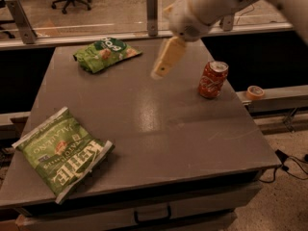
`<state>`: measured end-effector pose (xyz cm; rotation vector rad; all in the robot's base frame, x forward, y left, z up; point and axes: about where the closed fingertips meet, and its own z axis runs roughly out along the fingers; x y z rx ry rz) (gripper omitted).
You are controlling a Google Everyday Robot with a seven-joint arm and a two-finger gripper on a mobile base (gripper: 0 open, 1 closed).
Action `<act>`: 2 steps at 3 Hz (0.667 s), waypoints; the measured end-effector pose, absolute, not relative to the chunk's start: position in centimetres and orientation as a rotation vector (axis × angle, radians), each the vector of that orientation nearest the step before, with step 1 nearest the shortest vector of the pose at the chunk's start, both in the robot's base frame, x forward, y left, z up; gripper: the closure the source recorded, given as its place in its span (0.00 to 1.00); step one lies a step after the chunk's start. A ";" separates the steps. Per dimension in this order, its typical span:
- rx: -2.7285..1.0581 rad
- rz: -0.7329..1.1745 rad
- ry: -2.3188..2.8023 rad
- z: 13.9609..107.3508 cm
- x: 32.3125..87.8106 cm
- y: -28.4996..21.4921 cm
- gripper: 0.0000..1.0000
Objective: Move green rice chip bag near coke can
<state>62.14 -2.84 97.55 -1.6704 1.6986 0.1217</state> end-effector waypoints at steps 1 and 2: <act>-1.566 0.165 1.678 95.8 69.0 0.7 0.00; -1.464 0.250 1.693 93.1 74.7 4.6 0.00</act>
Offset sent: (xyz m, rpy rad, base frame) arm 0.1989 0.1178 -0.0758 0.3244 0.0435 -0.1327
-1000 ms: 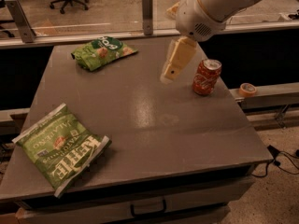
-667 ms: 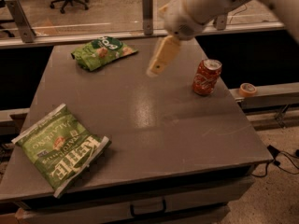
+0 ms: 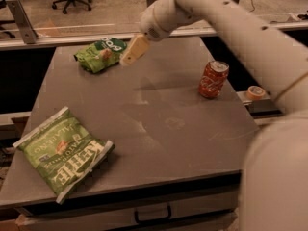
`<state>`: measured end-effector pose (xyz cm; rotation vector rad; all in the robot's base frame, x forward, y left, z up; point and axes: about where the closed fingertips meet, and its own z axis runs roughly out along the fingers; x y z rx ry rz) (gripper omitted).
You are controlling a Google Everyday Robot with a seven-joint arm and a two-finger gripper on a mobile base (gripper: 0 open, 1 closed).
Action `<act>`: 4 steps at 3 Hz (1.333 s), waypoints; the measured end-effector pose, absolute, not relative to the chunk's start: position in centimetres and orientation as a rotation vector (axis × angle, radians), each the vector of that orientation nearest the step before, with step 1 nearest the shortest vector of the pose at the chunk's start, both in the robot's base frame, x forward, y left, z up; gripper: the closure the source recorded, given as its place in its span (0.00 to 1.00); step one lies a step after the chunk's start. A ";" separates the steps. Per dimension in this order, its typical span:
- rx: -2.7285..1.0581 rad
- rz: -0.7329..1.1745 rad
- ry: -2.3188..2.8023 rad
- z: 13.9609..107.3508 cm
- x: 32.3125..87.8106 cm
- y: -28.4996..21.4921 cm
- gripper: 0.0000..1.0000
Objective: Move green rice chip bag near coke can
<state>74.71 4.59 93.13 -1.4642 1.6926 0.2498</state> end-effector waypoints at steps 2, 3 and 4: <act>-1.221 0.483 1.825 87.5 80.0 9.8 0.00; -1.155 0.589 1.865 85.9 80.9 12.4 0.00; -1.116 0.638 1.883 84.9 81.7 13.7 0.16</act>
Offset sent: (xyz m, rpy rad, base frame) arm 0.0726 0.0816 -0.0801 0.3350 0.2899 -0.1828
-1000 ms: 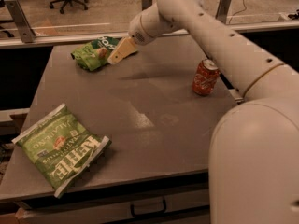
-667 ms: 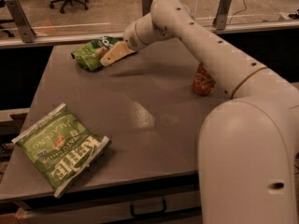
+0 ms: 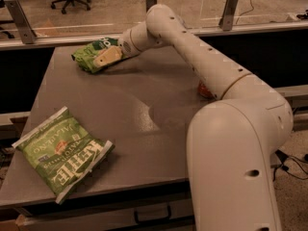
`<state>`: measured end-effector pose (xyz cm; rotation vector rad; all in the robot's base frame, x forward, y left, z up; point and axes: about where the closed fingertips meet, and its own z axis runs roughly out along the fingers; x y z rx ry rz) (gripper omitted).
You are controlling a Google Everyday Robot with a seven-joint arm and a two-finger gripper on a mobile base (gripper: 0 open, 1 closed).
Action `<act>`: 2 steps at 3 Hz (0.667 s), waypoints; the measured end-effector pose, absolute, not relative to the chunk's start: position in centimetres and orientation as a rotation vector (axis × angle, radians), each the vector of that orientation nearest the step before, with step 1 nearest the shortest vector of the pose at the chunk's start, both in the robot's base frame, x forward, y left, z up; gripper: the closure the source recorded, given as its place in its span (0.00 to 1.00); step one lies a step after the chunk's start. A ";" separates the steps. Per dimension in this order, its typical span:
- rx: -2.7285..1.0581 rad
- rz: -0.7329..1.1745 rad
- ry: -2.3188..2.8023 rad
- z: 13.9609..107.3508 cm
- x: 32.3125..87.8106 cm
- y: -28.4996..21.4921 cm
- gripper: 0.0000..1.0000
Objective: Move green rice chip bag near coke can
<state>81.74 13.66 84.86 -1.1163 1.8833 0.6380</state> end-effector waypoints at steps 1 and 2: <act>-1.103 0.632 1.896 84.4 82.3 13.7 0.41; -1.113 0.586 1.908 84.5 82.0 12.9 0.63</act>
Offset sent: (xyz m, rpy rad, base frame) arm -0.0033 -0.0253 0.0026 -0.0911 -0.0335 -0.0507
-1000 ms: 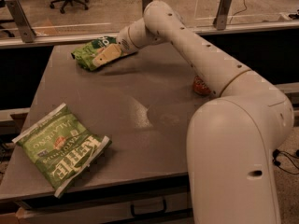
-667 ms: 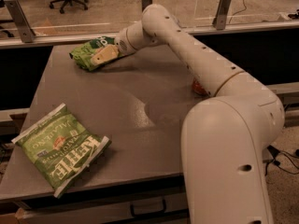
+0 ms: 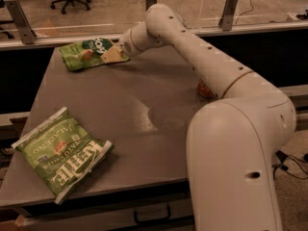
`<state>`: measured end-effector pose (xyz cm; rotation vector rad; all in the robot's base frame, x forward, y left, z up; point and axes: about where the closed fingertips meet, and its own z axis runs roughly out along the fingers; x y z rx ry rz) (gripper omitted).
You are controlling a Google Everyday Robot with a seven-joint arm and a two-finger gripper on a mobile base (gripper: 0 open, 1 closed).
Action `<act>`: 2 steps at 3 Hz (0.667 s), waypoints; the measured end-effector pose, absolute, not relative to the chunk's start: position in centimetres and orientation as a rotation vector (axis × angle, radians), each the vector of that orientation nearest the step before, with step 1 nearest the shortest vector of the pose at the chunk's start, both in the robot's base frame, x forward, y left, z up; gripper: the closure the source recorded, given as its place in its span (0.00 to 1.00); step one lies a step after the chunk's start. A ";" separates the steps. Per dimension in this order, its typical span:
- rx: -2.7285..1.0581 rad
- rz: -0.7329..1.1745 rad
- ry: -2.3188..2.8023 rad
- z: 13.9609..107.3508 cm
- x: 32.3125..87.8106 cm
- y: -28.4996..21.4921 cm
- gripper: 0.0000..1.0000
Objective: Move green rice chip bag near coke can
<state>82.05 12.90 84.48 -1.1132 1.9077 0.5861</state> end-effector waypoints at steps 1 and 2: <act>-1.116 0.566 1.912 84.6 81.8 12.5 0.87; -1.115 0.557 1.915 84.6 81.6 12.2 1.00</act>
Offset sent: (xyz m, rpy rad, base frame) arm -0.0391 -0.0595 0.0077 -0.1087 -0.0426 -0.0962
